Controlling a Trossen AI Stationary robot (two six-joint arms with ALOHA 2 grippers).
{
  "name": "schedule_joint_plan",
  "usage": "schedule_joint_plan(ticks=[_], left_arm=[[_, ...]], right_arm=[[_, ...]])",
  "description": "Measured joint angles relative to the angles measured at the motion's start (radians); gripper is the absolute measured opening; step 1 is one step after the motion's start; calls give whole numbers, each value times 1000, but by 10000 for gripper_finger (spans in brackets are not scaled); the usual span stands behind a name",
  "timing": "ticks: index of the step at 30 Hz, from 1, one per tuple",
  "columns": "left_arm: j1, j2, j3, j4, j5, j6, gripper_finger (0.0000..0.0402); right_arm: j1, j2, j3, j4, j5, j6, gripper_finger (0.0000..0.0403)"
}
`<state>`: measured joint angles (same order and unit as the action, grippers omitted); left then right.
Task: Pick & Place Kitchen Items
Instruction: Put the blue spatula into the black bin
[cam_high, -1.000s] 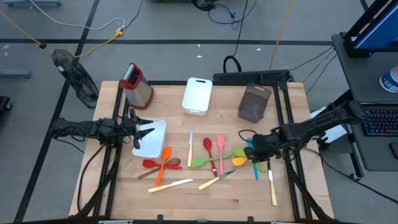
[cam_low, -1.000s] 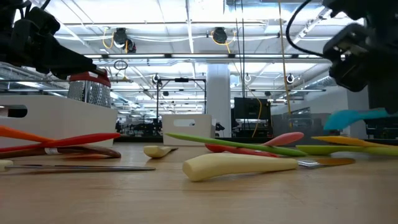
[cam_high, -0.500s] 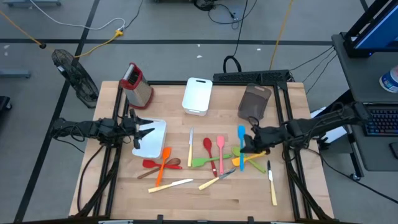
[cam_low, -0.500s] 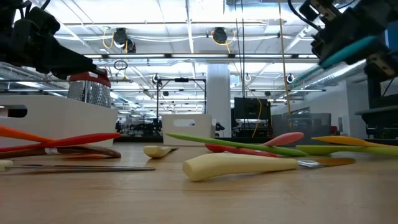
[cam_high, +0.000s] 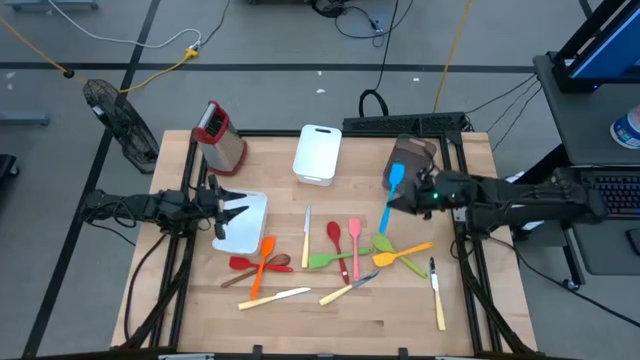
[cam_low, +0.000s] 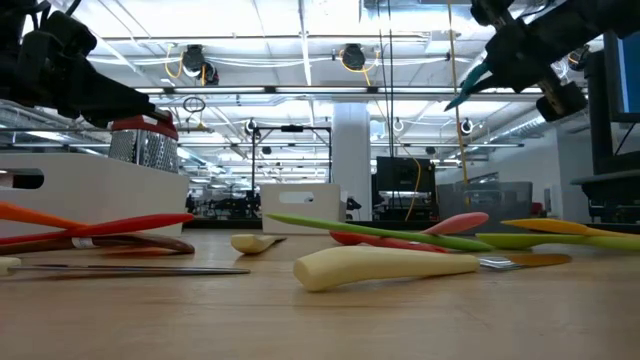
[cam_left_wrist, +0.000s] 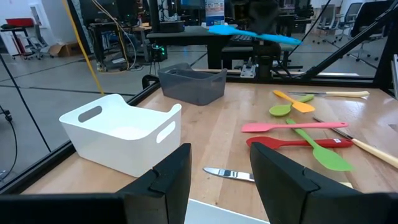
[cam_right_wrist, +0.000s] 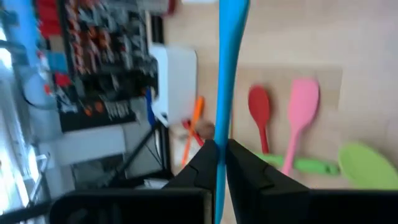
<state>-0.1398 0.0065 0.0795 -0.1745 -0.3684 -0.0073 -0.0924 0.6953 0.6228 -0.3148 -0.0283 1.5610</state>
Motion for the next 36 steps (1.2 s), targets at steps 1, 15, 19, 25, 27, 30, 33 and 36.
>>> schedule_joint_plan(ticks=[1, 15, 19, 25, 27, 30, 33, 36], left_arm=[[0, 0, 0, 0, 0, 3, 170], [0, 0, 0, 0, 0, 3, 170], [0, 0, 0, 0, 0, 3, 170], [0, 0, 0, 0, 0, 3, 170], [0, 0, 0, 0, 0, 3, 170], [0, 0, 0, 0, 0, 1, 170], [0, 0, 0, 0, 0, -1, 170], [0, 0, 0, 0, 0, -1, 170]], right_arm=[[-24, -9, 0, 0, -1, -11, 13], [-387, -34, 0, -4, -237, -142, 13], [-481, -21, 0, -49, -282, -170, 13], [-599, 26, -50, -24, -401, -188, 13], [-635, 39, -97, 58, -455, -148, 13], [-681, 48, -175, 189, -535, -65, 13], [-720, 49, -251, 306, -581, 19, 13], [-760, 49, -317, 405, -605, 85, 13]])
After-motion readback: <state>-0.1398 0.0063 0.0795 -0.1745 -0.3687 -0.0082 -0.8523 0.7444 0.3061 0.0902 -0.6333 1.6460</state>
